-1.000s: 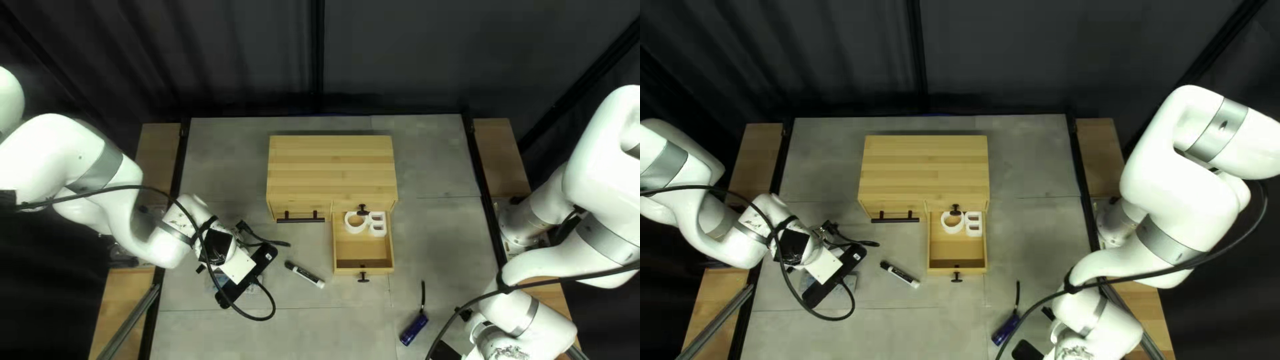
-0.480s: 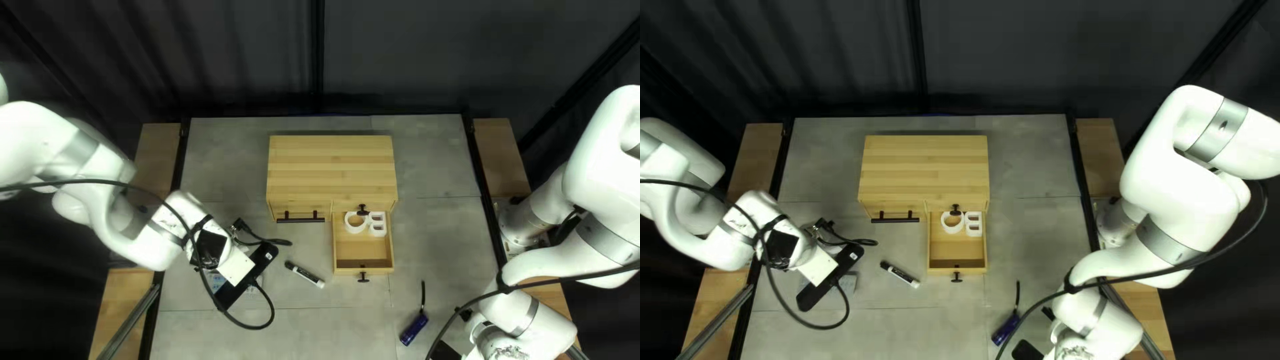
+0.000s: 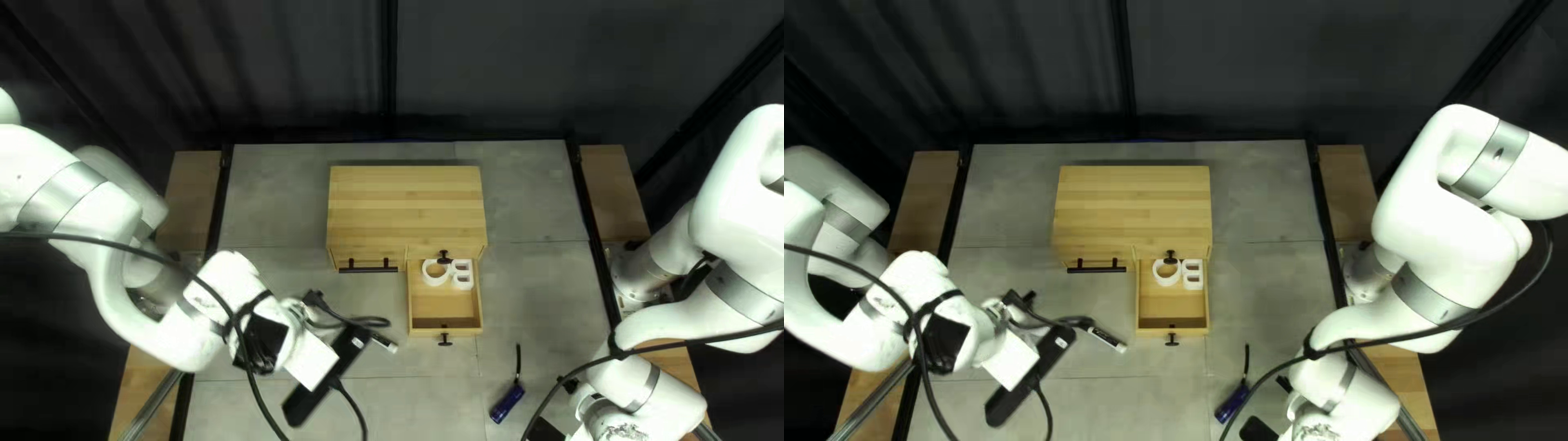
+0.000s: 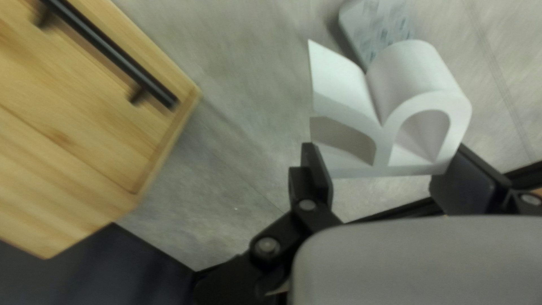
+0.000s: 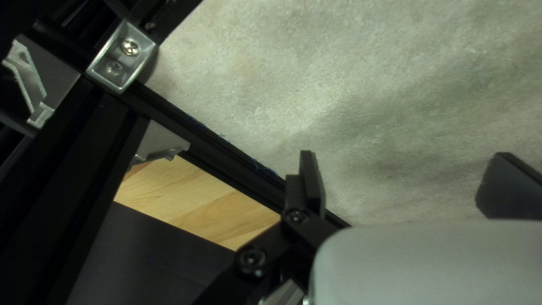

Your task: Open drawers and place objects into drawer and close

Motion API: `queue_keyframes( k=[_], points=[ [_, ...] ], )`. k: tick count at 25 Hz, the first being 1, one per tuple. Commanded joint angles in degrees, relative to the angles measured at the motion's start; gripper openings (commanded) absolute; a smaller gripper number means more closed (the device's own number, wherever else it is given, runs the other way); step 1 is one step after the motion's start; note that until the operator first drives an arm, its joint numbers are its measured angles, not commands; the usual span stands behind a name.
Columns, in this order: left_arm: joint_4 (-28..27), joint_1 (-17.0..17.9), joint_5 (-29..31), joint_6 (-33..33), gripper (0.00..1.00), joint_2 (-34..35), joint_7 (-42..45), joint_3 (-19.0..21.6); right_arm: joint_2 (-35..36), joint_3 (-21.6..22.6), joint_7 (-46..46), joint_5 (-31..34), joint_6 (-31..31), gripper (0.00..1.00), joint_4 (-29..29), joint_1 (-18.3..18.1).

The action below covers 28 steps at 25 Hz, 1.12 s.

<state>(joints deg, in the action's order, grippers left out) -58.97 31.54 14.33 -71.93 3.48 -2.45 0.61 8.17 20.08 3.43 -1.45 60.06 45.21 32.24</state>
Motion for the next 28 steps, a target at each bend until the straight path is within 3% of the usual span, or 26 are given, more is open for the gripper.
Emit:
queue_keyframes(
  k=[1,10,14,28],
  points=[
    [-11.2,-0.9,2.1,-2.7,0.0,-9.1,0.5,-1.0,0.0,0.0,0.0,0.0,0.0,1.0,0.0,0.0],
    [-30.1,-4.1,-0.1,-7.2,0.0,-24.8,0.1,-3.6,0.0,0.0,0.0,0.0,0.0,1.0,0.0,0.0],
    [-35.5,-5.7,-1.5,-9.0,0.0,-29.6,0.6,-4.5,0.0,0.0,0.0,0.0,0.0,1.0,0.0,0.0],
    [-38.3,-9.6,-6.2,-6.2,0.0,-34.6,4.9,-6.2,0.0,0.0,0.0,0.0,0.0,1.0,0.0,0.0]
  ],
)
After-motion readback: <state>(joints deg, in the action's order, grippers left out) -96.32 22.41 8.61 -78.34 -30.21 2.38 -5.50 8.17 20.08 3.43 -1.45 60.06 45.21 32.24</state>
